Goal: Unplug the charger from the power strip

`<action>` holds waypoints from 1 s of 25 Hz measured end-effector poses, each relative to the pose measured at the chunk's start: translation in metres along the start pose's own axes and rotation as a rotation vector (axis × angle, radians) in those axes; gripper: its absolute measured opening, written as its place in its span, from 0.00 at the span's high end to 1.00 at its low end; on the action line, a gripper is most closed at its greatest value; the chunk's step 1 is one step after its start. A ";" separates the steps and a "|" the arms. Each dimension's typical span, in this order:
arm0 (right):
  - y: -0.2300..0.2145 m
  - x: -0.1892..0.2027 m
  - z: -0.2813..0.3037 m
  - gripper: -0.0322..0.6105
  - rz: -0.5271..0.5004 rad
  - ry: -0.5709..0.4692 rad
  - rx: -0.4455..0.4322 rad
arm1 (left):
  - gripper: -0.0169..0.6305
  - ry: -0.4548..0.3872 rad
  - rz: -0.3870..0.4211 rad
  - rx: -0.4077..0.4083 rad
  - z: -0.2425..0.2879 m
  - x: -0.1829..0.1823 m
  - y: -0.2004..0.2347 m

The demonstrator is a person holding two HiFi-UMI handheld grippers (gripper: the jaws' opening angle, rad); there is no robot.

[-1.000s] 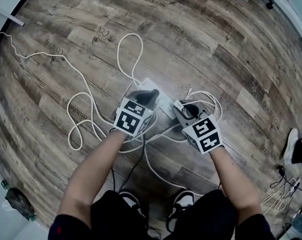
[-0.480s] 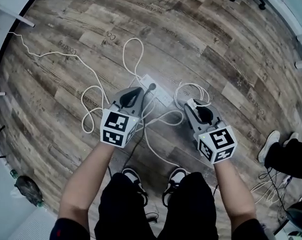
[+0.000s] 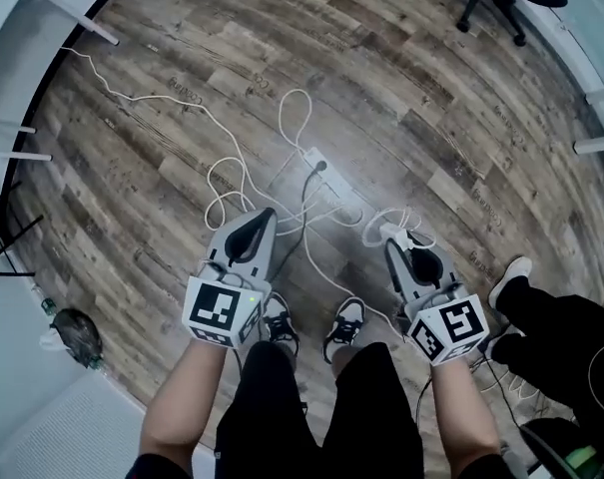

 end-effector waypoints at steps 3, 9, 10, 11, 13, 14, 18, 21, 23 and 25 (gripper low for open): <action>0.031 -0.044 -0.048 0.78 0.009 -0.010 0.000 | 0.94 -0.010 -0.055 -0.030 -0.063 -0.043 -0.019; 0.088 -0.143 -0.137 0.78 -0.012 -0.059 0.004 | 0.94 -0.027 -0.135 -0.106 -0.179 -0.137 -0.050; 0.097 -0.161 -0.151 0.78 -0.021 -0.075 0.005 | 0.94 -0.035 -0.132 -0.117 -0.196 -0.153 -0.056; 0.106 -0.179 -0.165 0.78 -0.030 -0.092 0.005 | 0.94 -0.044 -0.123 -0.127 -0.213 -0.171 -0.061; 0.126 -0.216 -0.188 0.78 -0.041 -0.128 0.001 | 0.94 -0.062 -0.107 -0.150 -0.245 -0.207 -0.071; 0.136 -0.234 -0.198 0.78 -0.047 -0.147 -0.003 | 0.94 -0.074 -0.099 -0.161 -0.261 -0.224 -0.074; 0.169 -0.297 -0.230 0.78 -0.088 -0.216 -0.021 | 0.94 -0.119 -0.082 -0.186 -0.308 -0.279 -0.088; 0.185 -0.332 -0.251 0.78 -0.127 -0.253 -0.034 | 0.94 -0.150 -0.070 -0.194 -0.332 -0.312 -0.099; 0.195 -0.352 -0.264 0.78 -0.145 -0.276 -0.039 | 0.94 -0.169 -0.057 -0.195 -0.346 -0.330 -0.105; 0.203 -0.370 -0.276 0.78 -0.160 -0.297 -0.039 | 0.94 -0.189 -0.043 -0.193 -0.357 -0.347 -0.108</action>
Point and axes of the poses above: the fingertips, and each gripper's own axes: z forward along the fingers, y to its left, x out of its underside, the point moved 6 cm from there along -z, backward along the fingers, and after that the axes turned 5 degrees about x, right-handed, at the moved point
